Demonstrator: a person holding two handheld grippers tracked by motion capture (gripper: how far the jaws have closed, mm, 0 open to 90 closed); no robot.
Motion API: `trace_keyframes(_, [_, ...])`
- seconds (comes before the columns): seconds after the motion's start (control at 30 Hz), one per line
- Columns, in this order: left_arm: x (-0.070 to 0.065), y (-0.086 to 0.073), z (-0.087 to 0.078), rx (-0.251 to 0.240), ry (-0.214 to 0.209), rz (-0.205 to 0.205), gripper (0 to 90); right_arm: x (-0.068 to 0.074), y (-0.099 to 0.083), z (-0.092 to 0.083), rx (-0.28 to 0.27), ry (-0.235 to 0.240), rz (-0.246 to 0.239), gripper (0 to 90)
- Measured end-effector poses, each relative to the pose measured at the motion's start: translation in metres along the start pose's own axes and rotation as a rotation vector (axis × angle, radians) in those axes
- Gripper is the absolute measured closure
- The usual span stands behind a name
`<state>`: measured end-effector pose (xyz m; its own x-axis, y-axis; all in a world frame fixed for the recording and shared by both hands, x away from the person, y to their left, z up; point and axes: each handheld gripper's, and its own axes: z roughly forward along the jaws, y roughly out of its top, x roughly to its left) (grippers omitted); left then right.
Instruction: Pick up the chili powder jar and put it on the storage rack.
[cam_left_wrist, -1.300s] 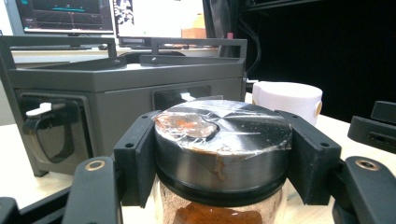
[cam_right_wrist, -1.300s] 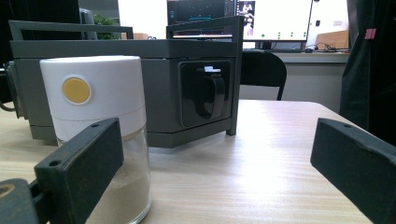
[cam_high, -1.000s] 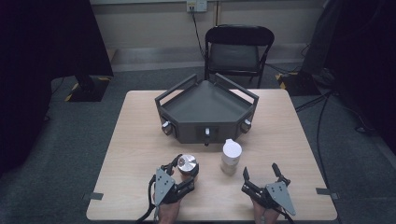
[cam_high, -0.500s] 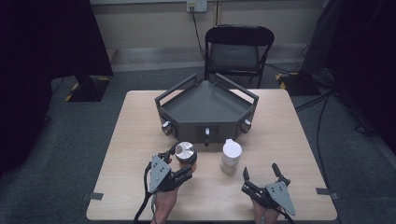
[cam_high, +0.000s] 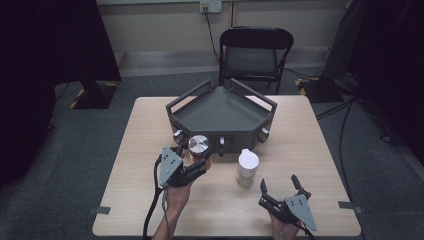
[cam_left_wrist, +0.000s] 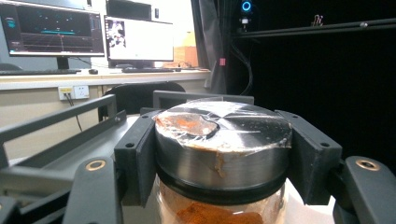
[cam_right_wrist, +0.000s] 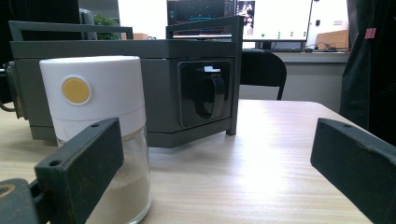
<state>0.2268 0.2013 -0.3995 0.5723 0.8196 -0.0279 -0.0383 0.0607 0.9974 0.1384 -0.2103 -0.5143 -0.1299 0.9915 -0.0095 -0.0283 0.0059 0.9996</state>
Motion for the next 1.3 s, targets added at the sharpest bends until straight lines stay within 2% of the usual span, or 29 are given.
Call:
trace_keyframes(0.1, [0.0, 0.008, 0.009, 0.007, 0.009, 0.019, 35.1, 0.0, 0.0, 0.0, 0.0, 0.002, -0.002, 1.2])
trace_keyframes(0.43, [0.004, 0.029, 0.033, -0.008, 0.04, 0.031, 35.1, -0.001, 0.0, 0.0, 0.0, 0.006, -0.002, 1.1])
trace_keyframes(0.5, [0.007, 0.032, 0.038, -0.012, 0.049, 0.002, 35.1, -0.001, 0.0, 0.0, -0.001, 0.006, -0.003, 1.1])
trace_keyframes(0.8, [0.002, 0.044, 0.063, -0.008, 0.146, 0.014, 35.1, -0.001, 0.0, 0.0, -0.001, 0.005, -0.003, 1.1])
trace_keyframes(0.9, [-0.004, 0.049, 0.076, 0.006, 0.198, 0.023, 35.1, 0.0, 0.0, 0.0, 0.0, 0.003, -0.004, 1.1])
trace_keyframes(1.13, [-0.002, 0.053, 0.103, 0.052, 0.246, 0.014, 35.1, 0.0, 0.0, 0.0, -0.001, 0.003, -0.004, 1.1])
trace_keyframes(1.3, [0.001, 0.05, 0.12, 0.075, 0.279, 0.013, 35.1, 0.0, 0.0, 0.0, 0.0, 0.002, -0.005, 1.1])
